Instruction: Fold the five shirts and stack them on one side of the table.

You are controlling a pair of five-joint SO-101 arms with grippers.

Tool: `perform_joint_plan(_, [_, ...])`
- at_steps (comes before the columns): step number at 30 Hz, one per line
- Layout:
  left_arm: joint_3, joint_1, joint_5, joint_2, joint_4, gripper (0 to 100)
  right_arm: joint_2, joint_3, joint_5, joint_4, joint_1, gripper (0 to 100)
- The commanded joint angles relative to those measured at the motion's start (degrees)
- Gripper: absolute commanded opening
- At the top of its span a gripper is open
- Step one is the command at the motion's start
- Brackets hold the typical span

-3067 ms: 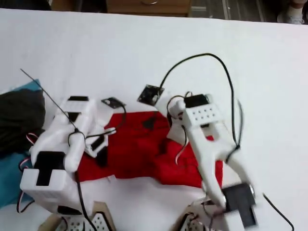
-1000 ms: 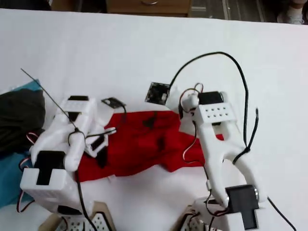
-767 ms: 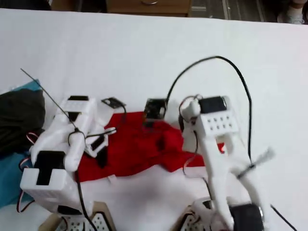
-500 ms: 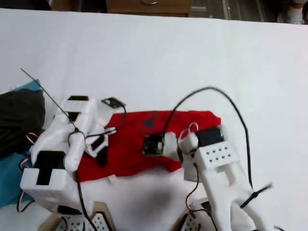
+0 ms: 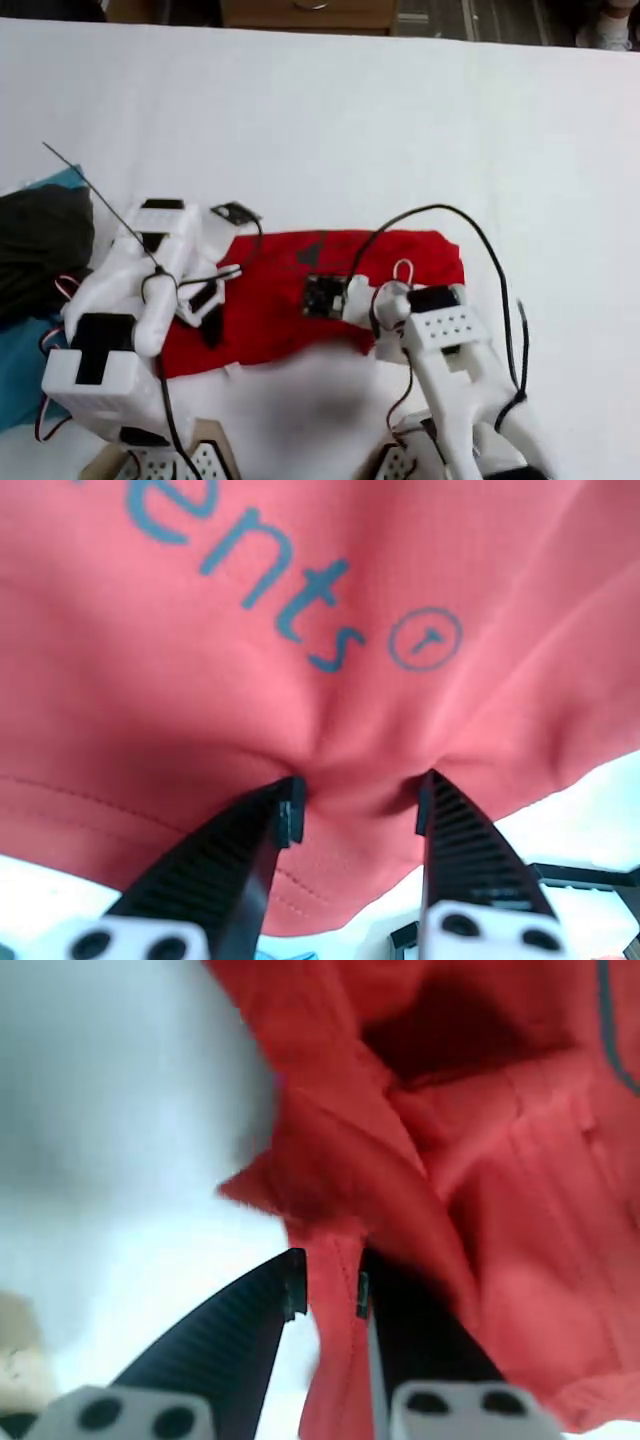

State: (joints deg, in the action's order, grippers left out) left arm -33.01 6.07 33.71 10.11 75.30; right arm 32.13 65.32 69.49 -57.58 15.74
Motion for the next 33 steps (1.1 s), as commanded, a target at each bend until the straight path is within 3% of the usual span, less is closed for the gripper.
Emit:
perform_joint_plan(1, [0.5, -0.4, 0.1, 0.1, -1.1, 21, -6.9, -1.6, 0.3, 4.6, -3.6, 9.8])
perform_joint_plan(11, [0.5, -0.3, 0.1, 0.1, -1.1, 21, -23.2, -15.7, 0.3, 2.9, -6.3, 9.4])
perform_joint_plan(14, [0.5, -0.3, 0.1, 0.1, -1.1, 21, -23.8, -20.0, 0.2, -1.2, -6.1, 1.9])
perform_joint_plan(24, [0.5, -0.3, 0.1, 0.1, -1.4, 21, -23.7, -39.1, 0.3, -19.8, -6.3, 2.2])
perform_joint_plan(33, [0.5, -0.3, 0.1, 0.1, -1.0, 21, -29.9, -46.7, 0.2, -13.9, -4.8, 2.2])
